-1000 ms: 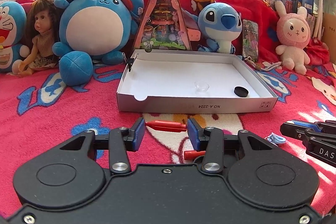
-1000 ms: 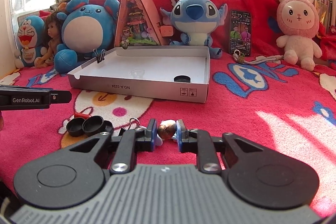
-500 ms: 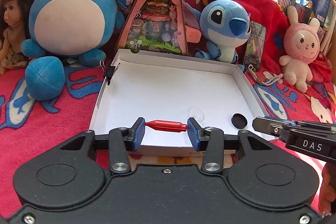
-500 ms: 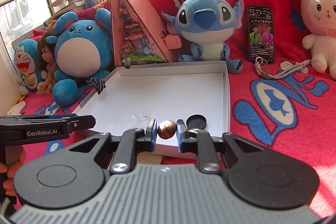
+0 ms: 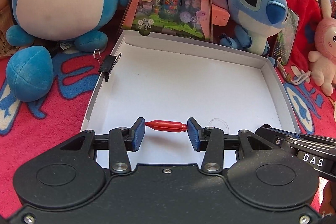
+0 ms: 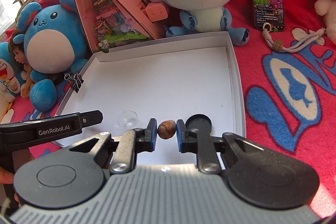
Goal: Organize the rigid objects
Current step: 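Carry the red crayon and brown nut over into the white box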
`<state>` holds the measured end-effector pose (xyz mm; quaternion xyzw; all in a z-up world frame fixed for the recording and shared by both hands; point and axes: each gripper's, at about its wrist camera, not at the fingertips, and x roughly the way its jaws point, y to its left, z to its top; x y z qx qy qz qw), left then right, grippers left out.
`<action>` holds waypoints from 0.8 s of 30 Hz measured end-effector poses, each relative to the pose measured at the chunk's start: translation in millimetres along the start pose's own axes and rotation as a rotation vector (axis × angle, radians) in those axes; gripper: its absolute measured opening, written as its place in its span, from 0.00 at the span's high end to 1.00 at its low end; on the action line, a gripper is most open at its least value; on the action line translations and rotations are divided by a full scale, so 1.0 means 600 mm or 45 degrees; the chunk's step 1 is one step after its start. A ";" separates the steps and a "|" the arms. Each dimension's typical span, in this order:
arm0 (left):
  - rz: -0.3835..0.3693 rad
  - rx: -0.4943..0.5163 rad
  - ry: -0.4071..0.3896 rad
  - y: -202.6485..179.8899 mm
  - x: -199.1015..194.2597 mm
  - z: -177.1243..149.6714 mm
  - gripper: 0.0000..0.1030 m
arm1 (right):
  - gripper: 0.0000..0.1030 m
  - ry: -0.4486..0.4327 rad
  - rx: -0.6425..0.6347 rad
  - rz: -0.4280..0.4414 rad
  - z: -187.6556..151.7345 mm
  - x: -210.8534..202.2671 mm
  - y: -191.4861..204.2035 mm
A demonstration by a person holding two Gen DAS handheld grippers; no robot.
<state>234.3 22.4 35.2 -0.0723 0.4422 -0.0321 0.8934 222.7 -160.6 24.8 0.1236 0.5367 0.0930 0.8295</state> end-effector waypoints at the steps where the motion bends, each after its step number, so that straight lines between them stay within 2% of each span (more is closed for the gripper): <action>1: -0.002 0.003 0.003 0.000 0.002 0.000 0.59 | 0.77 0.002 0.002 -0.002 0.001 0.003 0.000; 24: -0.027 0.052 -0.001 -0.025 0.013 -0.011 0.59 | 0.76 0.014 -0.025 -0.050 0.001 0.025 0.004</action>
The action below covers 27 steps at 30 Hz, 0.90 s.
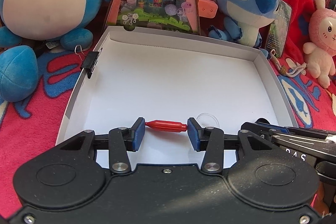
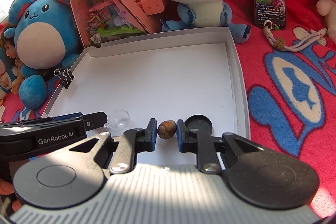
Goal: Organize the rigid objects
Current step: 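Carry the red crayon and brown nut over into the white box, then open both tools to drop crayon and nut, then withdraw from the box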
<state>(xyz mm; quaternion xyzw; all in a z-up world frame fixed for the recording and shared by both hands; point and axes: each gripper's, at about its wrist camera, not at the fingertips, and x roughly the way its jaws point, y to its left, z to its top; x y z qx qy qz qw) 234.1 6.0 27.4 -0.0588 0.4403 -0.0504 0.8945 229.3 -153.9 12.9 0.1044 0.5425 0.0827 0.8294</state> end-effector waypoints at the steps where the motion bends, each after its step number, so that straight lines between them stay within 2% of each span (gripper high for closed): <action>1: 0.002 0.005 -0.001 -0.001 0.000 -0.001 0.59 | 0.76 0.001 0.000 0.000 0.000 0.000 0.000; 19: -0.007 0.039 -0.003 -0.013 -0.004 -0.009 0.58 | 0.73 -0.020 -0.023 -0.012 -0.004 -0.005 -0.002; 24: -0.020 0.042 -0.024 -0.007 -0.024 -0.017 0.50 | 0.73 -0.053 -0.066 -0.016 -0.008 -0.020 0.001; 26: -0.030 0.043 -0.043 -0.004 -0.038 -0.024 0.46 | 0.68 -0.070 -0.085 -0.016 -0.012 -0.029 0.002; 27: -0.037 0.046 -0.054 -0.003 -0.045 -0.027 0.43 | 0.59 -0.078 -0.092 -0.014 -0.014 -0.033 0.002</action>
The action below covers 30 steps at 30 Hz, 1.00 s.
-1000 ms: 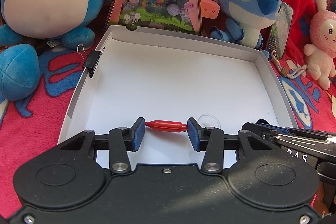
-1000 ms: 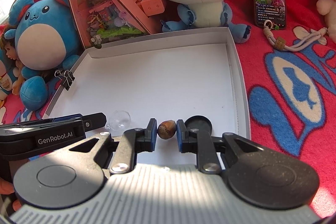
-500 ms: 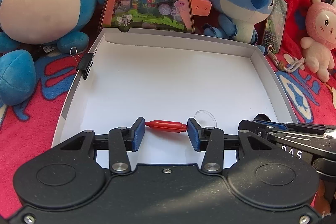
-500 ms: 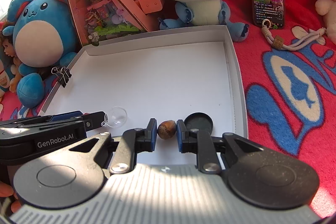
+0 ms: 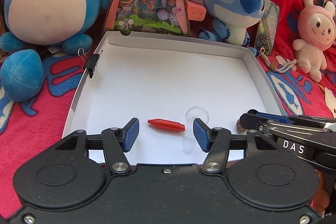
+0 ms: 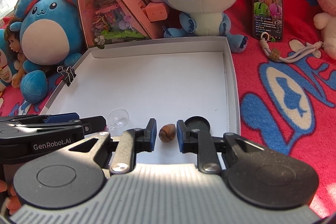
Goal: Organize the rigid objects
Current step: 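Open both tools to drop crayon and nut, then withdraw from the box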
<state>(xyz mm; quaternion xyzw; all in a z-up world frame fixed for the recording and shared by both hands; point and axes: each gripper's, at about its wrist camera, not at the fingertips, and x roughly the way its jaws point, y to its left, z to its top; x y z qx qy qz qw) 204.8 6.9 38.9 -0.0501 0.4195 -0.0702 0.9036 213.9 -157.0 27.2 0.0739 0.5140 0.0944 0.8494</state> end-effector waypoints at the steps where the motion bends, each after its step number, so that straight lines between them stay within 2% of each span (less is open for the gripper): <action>1: -0.007 0.008 -0.014 0.000 -0.009 -0.005 0.42 | 0.56 -0.012 -0.011 0.004 -0.003 -0.006 0.001; 6: -0.007 0.080 -0.071 -0.007 -0.049 -0.027 0.34 | 0.55 -0.065 -0.060 0.014 -0.023 -0.036 0.006; 9: -0.025 0.093 -0.100 -0.009 -0.072 -0.042 0.33 | 0.51 -0.099 -0.098 0.024 -0.037 -0.057 0.010; 19: -0.075 0.102 -0.151 -0.015 -0.125 -0.093 0.32 | 0.38 -0.218 -0.240 0.040 -0.082 -0.122 0.026; 30: -0.092 0.156 -0.203 -0.016 -0.164 -0.139 0.29 | 0.29 -0.271 -0.282 0.052 -0.124 -0.158 0.027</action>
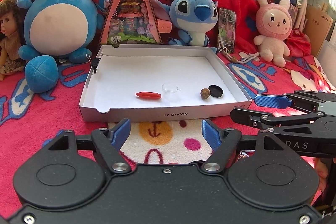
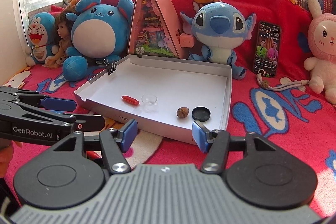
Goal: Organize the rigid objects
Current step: 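Open both tools to drop crayon and nut, then withdraw from the box, then grasp the black lids with the left tool while the right tool grasps a blue hair clip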
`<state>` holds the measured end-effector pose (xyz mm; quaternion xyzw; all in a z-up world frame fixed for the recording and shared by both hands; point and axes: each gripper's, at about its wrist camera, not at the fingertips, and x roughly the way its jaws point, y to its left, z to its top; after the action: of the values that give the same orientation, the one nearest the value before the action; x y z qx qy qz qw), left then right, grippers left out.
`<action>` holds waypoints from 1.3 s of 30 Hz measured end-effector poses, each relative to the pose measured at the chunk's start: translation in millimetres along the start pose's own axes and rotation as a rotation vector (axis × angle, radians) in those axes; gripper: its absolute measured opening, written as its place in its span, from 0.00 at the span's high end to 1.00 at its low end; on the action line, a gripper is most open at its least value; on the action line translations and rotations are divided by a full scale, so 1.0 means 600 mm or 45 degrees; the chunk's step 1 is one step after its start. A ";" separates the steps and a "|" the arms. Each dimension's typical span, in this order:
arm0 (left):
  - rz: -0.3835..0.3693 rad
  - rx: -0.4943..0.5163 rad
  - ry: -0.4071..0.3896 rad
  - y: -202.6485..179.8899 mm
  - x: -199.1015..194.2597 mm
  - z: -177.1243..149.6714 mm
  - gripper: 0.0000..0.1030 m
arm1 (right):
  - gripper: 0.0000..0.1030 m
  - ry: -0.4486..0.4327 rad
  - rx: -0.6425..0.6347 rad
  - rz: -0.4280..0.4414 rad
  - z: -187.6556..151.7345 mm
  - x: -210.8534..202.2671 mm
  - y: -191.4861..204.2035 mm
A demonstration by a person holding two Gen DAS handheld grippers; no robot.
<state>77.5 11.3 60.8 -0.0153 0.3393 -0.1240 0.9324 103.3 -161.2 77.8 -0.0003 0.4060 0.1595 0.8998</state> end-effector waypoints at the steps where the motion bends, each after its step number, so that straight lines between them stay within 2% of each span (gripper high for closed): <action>1: -0.001 0.002 -0.002 0.000 -0.003 -0.003 0.29 | 0.28 -0.003 -0.002 -0.002 -0.003 -0.003 0.000; 21: 0.011 0.037 -0.024 -0.004 -0.028 -0.074 0.24 | 0.14 -0.033 -0.009 -0.013 -0.070 -0.036 0.009; 39: 0.030 0.071 0.004 -0.004 -0.027 -0.118 0.24 | 0.14 -0.006 -0.032 -0.045 -0.113 -0.036 0.018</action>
<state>20.0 16.5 16.7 0.0149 0.3372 -0.1225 0.9333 37.2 -166.3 49.7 -0.0184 0.4019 0.1484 0.9034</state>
